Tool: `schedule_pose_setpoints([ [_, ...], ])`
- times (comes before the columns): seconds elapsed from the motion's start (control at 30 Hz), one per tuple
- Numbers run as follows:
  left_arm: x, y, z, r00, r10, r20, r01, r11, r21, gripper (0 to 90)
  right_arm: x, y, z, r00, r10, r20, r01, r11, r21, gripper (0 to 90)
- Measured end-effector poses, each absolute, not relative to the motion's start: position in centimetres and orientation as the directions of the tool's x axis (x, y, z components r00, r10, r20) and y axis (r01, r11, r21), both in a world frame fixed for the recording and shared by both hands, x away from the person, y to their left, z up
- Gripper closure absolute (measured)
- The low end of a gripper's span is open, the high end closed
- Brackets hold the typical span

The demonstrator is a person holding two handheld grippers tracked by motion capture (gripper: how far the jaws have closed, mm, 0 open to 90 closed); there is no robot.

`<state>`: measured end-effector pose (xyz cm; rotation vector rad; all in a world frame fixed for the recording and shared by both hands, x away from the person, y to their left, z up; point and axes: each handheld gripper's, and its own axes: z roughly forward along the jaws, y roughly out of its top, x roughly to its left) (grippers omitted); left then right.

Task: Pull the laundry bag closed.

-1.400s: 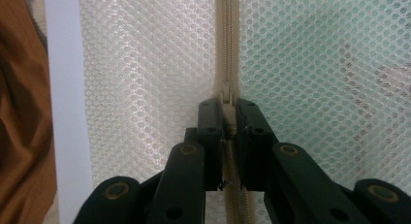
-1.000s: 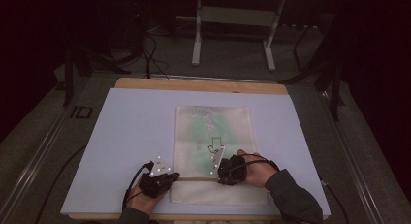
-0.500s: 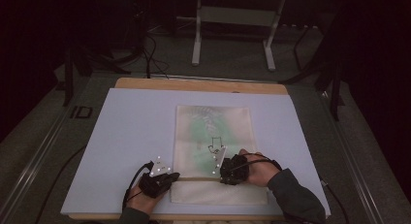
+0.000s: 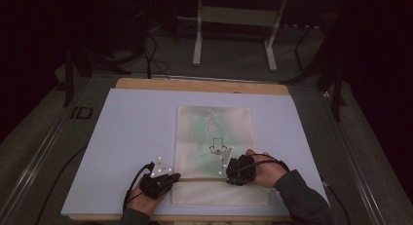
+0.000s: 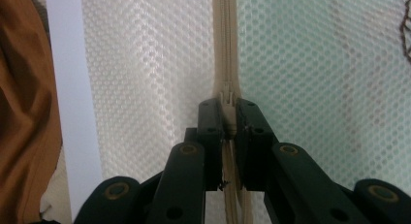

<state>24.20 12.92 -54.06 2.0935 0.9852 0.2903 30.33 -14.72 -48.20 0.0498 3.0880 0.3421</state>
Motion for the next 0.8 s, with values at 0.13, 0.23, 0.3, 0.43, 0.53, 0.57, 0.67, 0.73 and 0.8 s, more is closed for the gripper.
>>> schedule_pose_setpoints([
  [0.13, 24.2, 12.9, -54.1, 0.672, 0.731, -0.118, 0.551, -0.388, 0.739, 89.3, 30.4, -15.1, -48.2, -0.999, 0.043, -0.030, 0.036, 0.975, 0.220, 82.3],
  [0.23, 24.2, 12.9, -54.1, 0.673, 0.731, -0.118, 0.551, -0.388, 0.739, 89.3, 30.4, -15.3, -48.1, -0.999, 0.043, -0.027, 0.036, 0.975, 0.221, 82.3],
  [0.3, 24.2, 12.9, -54.1, 0.672, 0.731, -0.118, 0.551, -0.388, 0.739, 89.4, 30.4, -15.4, -48.1, -0.999, 0.045, -0.026, 0.038, 0.975, 0.218, 82.3],
  [0.43, 24.2, 12.9, -54.1, 0.672, 0.731, -0.117, 0.551, -0.388, 0.739, 89.4, 30.4, -15.4, -48.1, -0.999, 0.047, -0.025, 0.040, 0.974, 0.221, 82.3],
  [0.53, 24.2, 12.9, -54.1, 0.673, 0.730, -0.118, 0.551, -0.388, 0.739, 89.3, 30.5, -15.6, -48.2, -0.999, 0.048, -0.025, 0.042, 0.975, 0.219, 82.3],
  [0.57, 24.2, 12.9, -54.1, 0.673, 0.730, -0.120, 0.551, -0.387, 0.739, 89.3, 30.5, -15.7, -48.2, -0.998, 0.054, -0.024, 0.047, 0.975, 0.218, 82.3],
  [0.67, 24.2, 13.0, -54.1, 0.673, 0.730, -0.120, 0.552, -0.387, 0.739, 89.3, 30.6, -16.2, -48.1, -0.998, 0.065, -0.019, 0.059, 0.972, 0.227, 82.3],
  [0.73, 24.2, 13.0, -54.1, 0.673, 0.730, -0.121, 0.552, -0.386, 0.739, 89.4, 30.6, -16.4, -48.1, -0.998, 0.068, -0.019, 0.062, 0.972, 0.225, 82.3],
  [0.8, 24.2, 12.9, -54.1, 0.672, 0.731, -0.121, 0.552, -0.386, 0.739, 89.3, 30.6, -16.5, -48.0, -0.998, 0.066, -0.018, 0.060, 0.971, 0.232, 82.3],
])
